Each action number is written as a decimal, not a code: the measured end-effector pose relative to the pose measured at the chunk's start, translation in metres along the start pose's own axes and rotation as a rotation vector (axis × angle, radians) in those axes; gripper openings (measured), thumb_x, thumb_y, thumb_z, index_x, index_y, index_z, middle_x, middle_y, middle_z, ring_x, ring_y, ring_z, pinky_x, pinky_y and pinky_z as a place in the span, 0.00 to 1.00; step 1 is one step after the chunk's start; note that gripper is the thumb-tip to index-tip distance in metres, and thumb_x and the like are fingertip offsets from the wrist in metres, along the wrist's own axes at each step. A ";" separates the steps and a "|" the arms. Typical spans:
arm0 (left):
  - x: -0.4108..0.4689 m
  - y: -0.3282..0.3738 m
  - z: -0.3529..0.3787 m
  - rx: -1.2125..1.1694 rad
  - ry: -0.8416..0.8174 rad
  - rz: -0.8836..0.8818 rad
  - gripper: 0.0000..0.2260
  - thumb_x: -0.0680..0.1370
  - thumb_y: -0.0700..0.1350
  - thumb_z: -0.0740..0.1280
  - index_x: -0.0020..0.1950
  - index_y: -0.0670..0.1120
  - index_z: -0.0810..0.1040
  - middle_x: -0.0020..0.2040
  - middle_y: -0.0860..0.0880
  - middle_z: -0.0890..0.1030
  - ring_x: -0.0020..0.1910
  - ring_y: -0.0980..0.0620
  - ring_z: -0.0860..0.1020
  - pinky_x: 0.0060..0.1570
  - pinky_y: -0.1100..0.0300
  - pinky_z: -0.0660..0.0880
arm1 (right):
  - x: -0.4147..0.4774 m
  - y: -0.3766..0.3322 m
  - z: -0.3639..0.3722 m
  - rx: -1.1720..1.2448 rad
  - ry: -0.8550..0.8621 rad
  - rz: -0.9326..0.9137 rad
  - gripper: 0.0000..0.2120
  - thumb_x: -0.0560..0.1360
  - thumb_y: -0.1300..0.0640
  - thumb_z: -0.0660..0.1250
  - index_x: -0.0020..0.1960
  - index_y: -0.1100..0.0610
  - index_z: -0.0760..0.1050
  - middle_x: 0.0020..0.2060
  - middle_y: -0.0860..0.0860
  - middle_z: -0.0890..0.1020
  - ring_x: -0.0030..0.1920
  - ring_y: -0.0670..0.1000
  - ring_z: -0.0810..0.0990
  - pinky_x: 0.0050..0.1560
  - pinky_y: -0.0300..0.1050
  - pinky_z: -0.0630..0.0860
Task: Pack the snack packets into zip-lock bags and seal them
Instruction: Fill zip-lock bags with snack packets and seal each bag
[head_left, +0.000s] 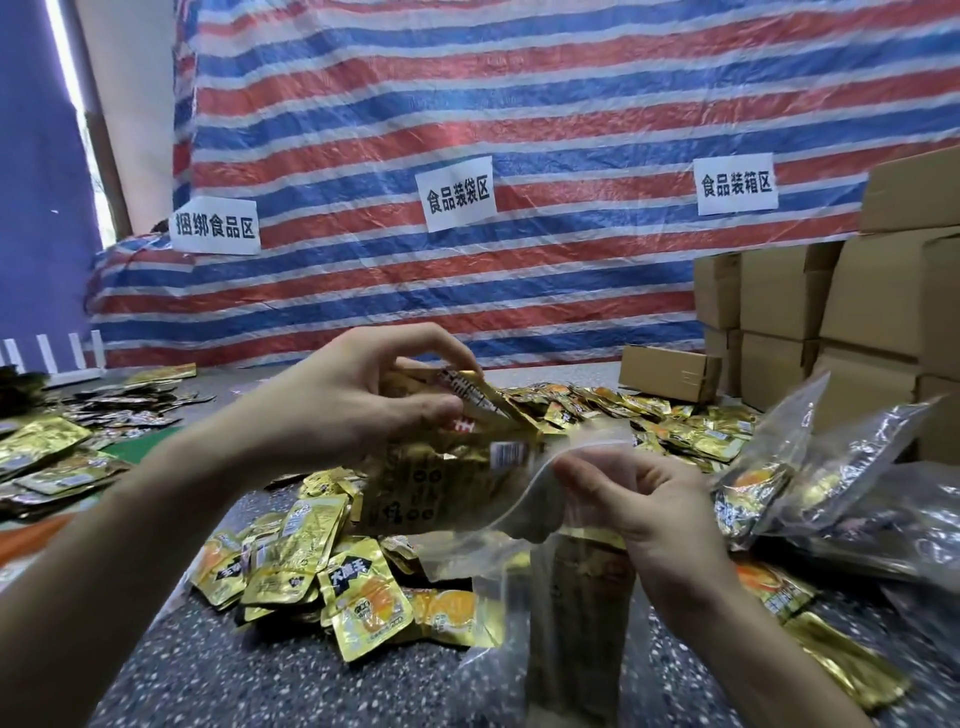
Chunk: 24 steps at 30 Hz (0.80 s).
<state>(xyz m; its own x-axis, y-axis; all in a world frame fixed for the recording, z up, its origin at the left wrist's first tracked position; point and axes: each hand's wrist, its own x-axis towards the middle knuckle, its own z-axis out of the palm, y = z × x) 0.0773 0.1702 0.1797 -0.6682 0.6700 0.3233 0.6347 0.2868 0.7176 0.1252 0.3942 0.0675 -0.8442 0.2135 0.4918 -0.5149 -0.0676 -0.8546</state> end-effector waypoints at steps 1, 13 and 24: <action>0.002 0.001 0.002 -0.002 0.008 0.007 0.13 0.73 0.46 0.68 0.57 0.50 0.79 0.47 0.48 0.86 0.47 0.50 0.85 0.38 0.63 0.80 | -0.001 -0.002 0.002 0.000 -0.025 0.015 0.12 0.63 0.49 0.75 0.42 0.56 0.87 0.38 0.57 0.87 0.37 0.53 0.86 0.35 0.45 0.82; 0.029 0.000 0.048 0.437 0.273 0.140 0.21 0.71 0.66 0.63 0.39 0.48 0.79 0.34 0.54 0.80 0.33 0.59 0.77 0.36 0.56 0.75 | -0.001 -0.014 0.015 -0.018 -0.218 0.112 0.18 0.67 0.47 0.76 0.46 0.61 0.85 0.43 0.59 0.87 0.41 0.51 0.84 0.40 0.38 0.77; 0.026 -0.017 0.035 -0.114 -0.039 -0.311 0.40 0.66 0.78 0.46 0.54 0.50 0.81 0.53 0.49 0.85 0.51 0.54 0.82 0.54 0.53 0.74 | 0.003 -0.020 0.020 0.034 -0.123 0.115 0.11 0.68 0.52 0.73 0.45 0.58 0.87 0.42 0.55 0.87 0.41 0.52 0.85 0.42 0.42 0.81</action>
<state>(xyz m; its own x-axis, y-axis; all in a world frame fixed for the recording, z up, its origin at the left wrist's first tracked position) 0.0631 0.2061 0.1548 -0.8062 0.5890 0.0557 0.3538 0.4044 0.8434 0.1303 0.3764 0.0893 -0.9084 0.0819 0.4100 -0.4173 -0.1181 -0.9011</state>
